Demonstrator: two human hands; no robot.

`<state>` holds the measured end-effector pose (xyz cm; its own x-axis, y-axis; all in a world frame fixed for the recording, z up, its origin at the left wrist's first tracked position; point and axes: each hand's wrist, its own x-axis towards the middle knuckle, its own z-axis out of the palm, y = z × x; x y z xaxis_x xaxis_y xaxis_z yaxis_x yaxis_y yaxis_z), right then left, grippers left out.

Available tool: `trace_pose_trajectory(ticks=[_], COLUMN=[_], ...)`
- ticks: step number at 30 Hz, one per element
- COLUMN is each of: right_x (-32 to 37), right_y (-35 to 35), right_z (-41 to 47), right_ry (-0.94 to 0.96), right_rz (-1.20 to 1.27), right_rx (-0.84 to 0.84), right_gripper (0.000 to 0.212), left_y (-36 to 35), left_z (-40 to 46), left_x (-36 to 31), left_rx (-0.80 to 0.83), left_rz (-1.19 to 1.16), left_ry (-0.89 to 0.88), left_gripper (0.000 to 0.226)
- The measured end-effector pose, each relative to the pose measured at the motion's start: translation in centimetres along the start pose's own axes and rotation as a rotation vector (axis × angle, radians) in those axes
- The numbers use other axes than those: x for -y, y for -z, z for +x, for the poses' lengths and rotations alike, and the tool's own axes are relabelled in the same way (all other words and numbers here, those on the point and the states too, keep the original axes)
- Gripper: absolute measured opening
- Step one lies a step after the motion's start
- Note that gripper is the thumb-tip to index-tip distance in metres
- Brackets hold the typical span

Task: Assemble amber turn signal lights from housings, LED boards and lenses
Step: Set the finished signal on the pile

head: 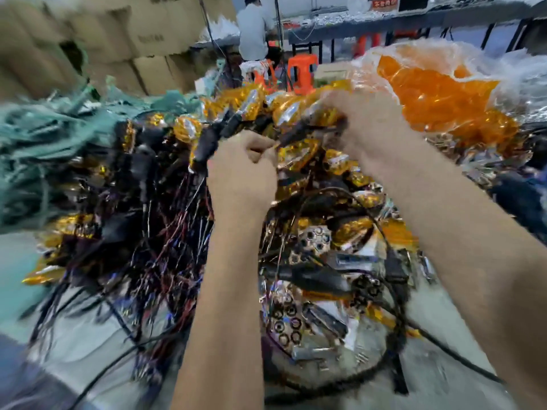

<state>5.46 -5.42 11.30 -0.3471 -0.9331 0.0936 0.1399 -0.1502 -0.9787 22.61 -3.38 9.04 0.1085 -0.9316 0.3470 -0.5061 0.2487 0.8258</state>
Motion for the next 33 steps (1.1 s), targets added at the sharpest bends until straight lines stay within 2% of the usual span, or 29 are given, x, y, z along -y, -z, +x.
trace_pose_trajectory(ticks=[1, 3, 5, 7, 10, 13, 17, 20, 23, 26, 27, 30, 33], right_x=[0.4, 0.9, 0.6, -0.3, -1.1, -1.1, -1.5, -2.1, -2.6, -3.6, -3.8, -3.5, -2.4], right_y=[-2.0, -5.0, -7.0, -7.5, -6.7, -6.2, -5.2, -3.0, 1.3, 7.7, 9.9, 16.2, 20.3], right_z=[0.8, 2.2, 3.4, 4.7, 6.0, 5.7, 4.0, 2.5, 0.7, -1.1, -1.6, -2.9, -4.3], right_ry=[0.077, 0.249, 0.368, 0.394, 0.325, 0.279, 0.359, 0.325, 0.221, 0.172, 0.159, 0.124, 0.046], right_rz=[-0.095, -0.32, -0.62, -0.808, -0.765, -0.738, -0.668, -0.546, -0.437, -0.437, -0.479, -0.854, -1.26], right_rx=[0.009, -0.011, -0.045, -0.077, -0.106, -0.084, -0.099, -0.128, -0.119, -0.183, -0.211, -0.202, 0.089], right_gripper=[0.039, 0.034, 0.044, 0.051, 0.044, 0.054, 0.06, 0.06, 0.057, 0.02, 0.013, 0.008, 0.014], left_y=[0.8, 1.7, 2.0, 1.5, 0.9, 0.9, 0.0, -2.5, -6.5, -10.9, -12.3, -16.0, -18.0], left_z=[0.8, 2.5, 4.0, 4.6, 5.2, 5.5, 3.5, 1.1, -1.5, -3.6, -4.1, -5.6, -6.5], left_x=[0.7, 1.8, 3.0, 3.6, 3.5, 2.8, 0.7, -2.2, -5.0, -6.2, -6.2, -5.9, -5.0], left_rx=[-0.11, -0.267, -0.341, -0.347, -0.299, -0.26, -0.377, -0.449, -0.348, -0.114, -0.032, 0.209, 0.337], left_rz=[0.083, 0.22, 0.273, 0.278, 0.33, 0.416, 0.395, 0.26, 0.007, -0.118, -0.144, -0.154, -0.177], left_ry=[-0.036, -0.065, -0.051, -0.053, -0.074, -0.053, -0.035, -0.199, -0.284, -0.174, -0.139, -0.093, -0.077], left_gripper=[0.009, 0.014, 0.02, 0.021, 0.019, 0.021, 0.03, 0.026, 0.013, 0.007, 0.012, 0.018, 0.022])
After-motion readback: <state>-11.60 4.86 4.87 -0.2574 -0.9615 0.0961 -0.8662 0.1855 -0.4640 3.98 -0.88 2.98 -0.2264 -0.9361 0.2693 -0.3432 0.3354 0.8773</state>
